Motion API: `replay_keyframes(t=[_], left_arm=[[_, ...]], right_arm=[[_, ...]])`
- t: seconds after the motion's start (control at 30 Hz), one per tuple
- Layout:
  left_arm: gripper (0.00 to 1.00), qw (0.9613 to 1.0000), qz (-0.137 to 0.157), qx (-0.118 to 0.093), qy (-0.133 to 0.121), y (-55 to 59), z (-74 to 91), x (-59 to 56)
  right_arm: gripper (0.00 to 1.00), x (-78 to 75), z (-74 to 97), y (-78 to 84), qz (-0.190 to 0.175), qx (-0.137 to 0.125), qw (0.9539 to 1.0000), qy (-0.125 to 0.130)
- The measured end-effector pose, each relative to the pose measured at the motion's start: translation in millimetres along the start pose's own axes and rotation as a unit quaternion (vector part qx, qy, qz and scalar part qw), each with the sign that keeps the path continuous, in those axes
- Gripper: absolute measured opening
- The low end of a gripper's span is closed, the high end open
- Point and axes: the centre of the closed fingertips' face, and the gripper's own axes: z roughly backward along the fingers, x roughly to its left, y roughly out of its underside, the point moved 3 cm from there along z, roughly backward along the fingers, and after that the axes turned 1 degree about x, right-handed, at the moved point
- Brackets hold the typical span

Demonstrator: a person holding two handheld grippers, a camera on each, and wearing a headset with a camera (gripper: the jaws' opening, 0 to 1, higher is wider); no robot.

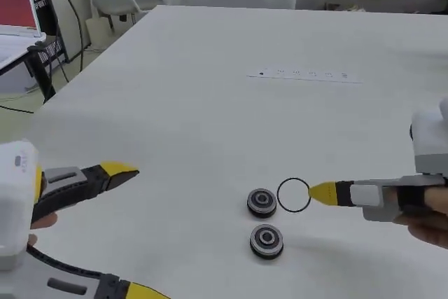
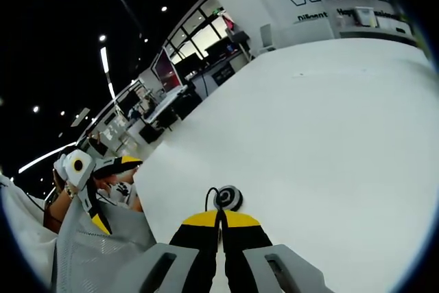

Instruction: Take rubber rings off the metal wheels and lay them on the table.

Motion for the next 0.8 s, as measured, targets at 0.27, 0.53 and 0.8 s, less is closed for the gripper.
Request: replay_keyframes(t=[0.27,0.53,0.8], left_arm=[[0.99,0.9999,0.015,0.002,-0.004,2.8,-2.2,3.2],[0.96,0.9997,0.02,0.007,-0.01,5.4,-3.1,5.6],[0.95,0.9997,0.021,0.013,-0.007,7.3,-3.5,4.6]], right_arm=[[0.0,13.7,2.3,-16.4,0.01,-0.048,0.9987,-0.015],[0.0,33.2,-8.0,-19.9,0.039,-0.059,0.9967,-0.04],[0.0,54.2,-25.9,-9.1,0.064,-0.036,0.995,-0.068]])
